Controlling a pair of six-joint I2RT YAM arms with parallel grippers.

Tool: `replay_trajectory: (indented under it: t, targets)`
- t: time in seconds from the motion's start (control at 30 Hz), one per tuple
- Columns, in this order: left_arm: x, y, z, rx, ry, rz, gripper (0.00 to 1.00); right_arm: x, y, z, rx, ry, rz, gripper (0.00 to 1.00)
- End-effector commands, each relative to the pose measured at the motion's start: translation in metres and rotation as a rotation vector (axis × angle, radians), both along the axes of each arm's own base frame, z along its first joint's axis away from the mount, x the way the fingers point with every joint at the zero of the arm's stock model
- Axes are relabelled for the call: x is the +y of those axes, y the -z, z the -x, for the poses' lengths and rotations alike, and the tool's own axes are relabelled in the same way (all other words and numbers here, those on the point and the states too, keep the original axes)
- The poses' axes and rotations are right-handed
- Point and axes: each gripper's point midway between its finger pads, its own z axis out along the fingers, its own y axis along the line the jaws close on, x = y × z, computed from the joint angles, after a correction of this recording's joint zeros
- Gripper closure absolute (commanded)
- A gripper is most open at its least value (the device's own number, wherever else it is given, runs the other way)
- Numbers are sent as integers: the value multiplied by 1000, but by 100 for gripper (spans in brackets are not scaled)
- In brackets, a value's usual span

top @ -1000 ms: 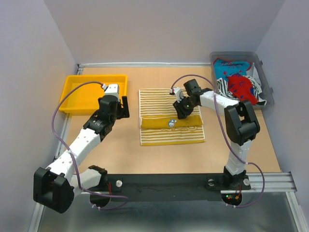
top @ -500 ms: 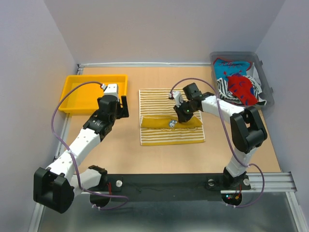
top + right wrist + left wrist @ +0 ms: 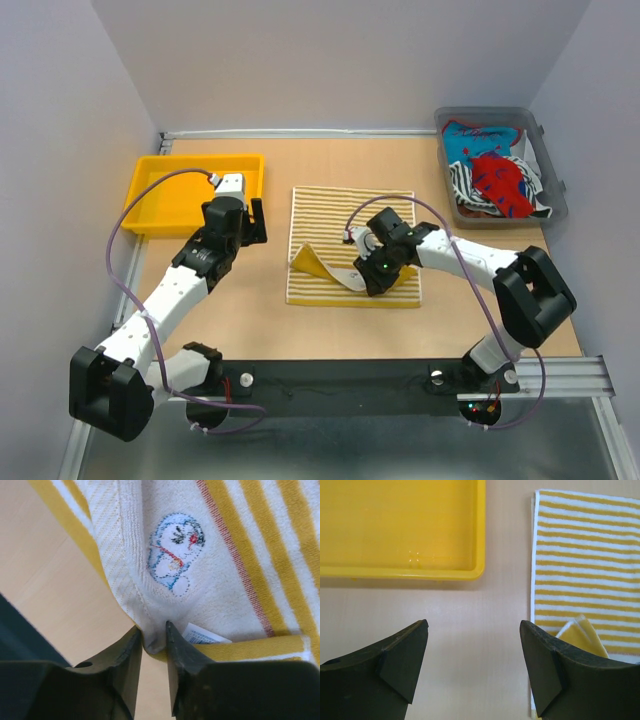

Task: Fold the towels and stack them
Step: Fold the towel

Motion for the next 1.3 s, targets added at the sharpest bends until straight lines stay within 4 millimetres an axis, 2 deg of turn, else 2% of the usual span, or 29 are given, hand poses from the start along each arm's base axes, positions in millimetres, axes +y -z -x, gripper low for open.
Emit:
replay_trajectory:
  t: [0.0, 0.1, 0.2, 0.27, 0.4, 0.43, 0.5, 0.53, 0.57, 0.67, 0.7, 0.73, 0.83, 0.87, 0.97, 1.1, 1.27]
  targets:
    - [2, -7, 1, -34, -3, 18, 15, 5, -12, 30, 90, 31, -10, 65]
    - [1, -5, 2, -29, 3, 19, 15, 4, -12, 40, 149, 80, -6, 56]
    - [0, -5, 2, -28, 6, 26, 15, -7, -16, 30, 88, 144, 45, 54]
    - [-2, -4, 3, -18, -3, 50, 15, -11, -30, 16, 16, 233, 49, 53]
    - [-28, 0, 13, 38, 51, 145, 16, -29, -61, -23, -184, 451, 86, 50]
    - [-35, 2, 17, 50, 60, 163, 16, -42, -65, -37, -254, 540, 129, 50]
    - [-59, 7, 25, 92, 84, 213, 16, -47, -73, -47, -307, 581, 139, 50]
    - [-68, 10, 28, 110, 99, 230, 17, -47, -70, -51, -314, 593, 153, 49]
    - [-89, 16, 33, 143, 132, 258, 18, -52, -69, -56, -333, 620, 175, 49]
    - [-110, 28, 36, 174, 149, 242, 21, -58, -58, -68, -361, 670, 241, 48]
    - [-122, 42, 40, 211, 168, 212, 22, -58, -54, -70, -365, 678, 254, 48]
    - [-129, 44, 40, 217, 167, 204, 24, -60, -50, -76, -384, 704, 272, 48]
    - [-143, 69, 46, 274, 171, 157, 28, -65, -43, -81, -396, 727, 312, 48]
    - [-147, 79, 48, 299, 171, 141, 29, -67, -36, -80, -388, 738, 332, 48]
    - [-153, 93, 55, 330, 164, 137, 32, -74, -26, -74, -370, 775, 364, 48]
    - [-148, 110, 62, 361, 146, 139, 33, -91, -14, -50, -294, 876, 412, 48]
    - [-142, 120, 67, 368, 134, 138, 33, -113, -3, -16, -200, 1049, 425, 37]
